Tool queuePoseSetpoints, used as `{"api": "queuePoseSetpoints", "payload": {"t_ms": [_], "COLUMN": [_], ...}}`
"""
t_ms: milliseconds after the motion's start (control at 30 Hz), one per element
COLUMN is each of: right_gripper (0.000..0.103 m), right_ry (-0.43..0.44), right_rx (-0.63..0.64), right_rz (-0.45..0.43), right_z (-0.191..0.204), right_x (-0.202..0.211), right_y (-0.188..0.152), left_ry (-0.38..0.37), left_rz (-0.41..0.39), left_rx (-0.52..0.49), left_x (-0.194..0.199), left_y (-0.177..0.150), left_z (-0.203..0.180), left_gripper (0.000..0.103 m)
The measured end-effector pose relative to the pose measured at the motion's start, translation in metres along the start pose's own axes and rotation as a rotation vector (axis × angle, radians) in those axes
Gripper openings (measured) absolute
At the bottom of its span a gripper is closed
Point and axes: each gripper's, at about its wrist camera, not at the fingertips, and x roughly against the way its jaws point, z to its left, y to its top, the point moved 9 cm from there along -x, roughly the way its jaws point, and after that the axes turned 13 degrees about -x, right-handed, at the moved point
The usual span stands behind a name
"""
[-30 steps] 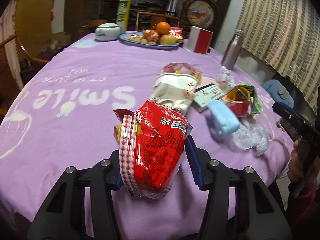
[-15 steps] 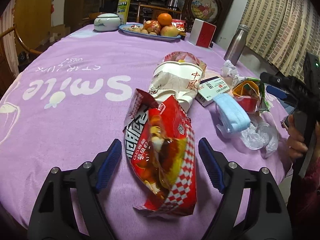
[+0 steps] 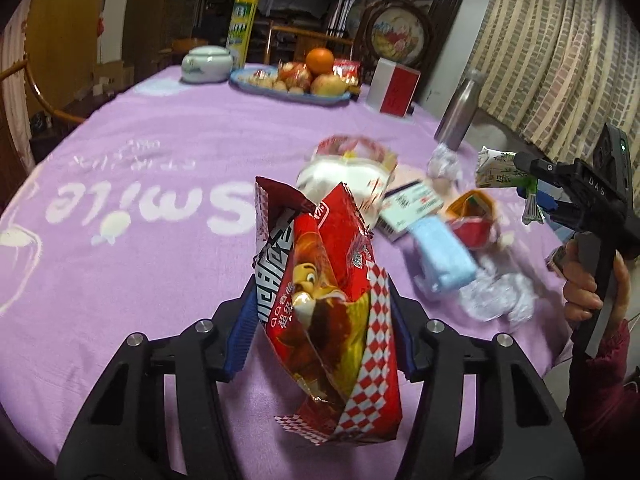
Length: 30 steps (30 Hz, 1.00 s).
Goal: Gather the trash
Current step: 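Carry the chip bag with the left gripper while the right gripper carries the carton toward the wastebasket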
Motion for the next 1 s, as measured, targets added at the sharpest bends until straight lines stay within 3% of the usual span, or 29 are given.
{"api": "queuePoseSetpoints", "payload": {"t_ms": [167,433,700,1000], "right_gripper": [0.09,0.09,0.09,0.089], "right_ry": [0.042,0.149,0.242,0.349], "right_rx": [0.061,0.131,0.21,0.326], "right_rz": [-0.059,-0.053,0.028,0.186], "right_z": [0.025,0.072,0.132,0.226], "right_x": [0.03,0.057,0.057,0.036], "right_y": [0.003,-0.018,-0.06,-0.132], "left_ry": [0.03,0.115,0.225,0.33], "left_rz": [-0.042,-0.065,-0.033,0.095], "left_rx": [0.006,0.036,0.096,0.207], "left_x": [0.026,0.073,0.122,0.166], "left_y": [0.011,-0.004,-0.051,-0.14], "left_z": [0.005,0.025,0.066,0.134], "left_gripper": [0.056,0.056,0.056,0.057]}}
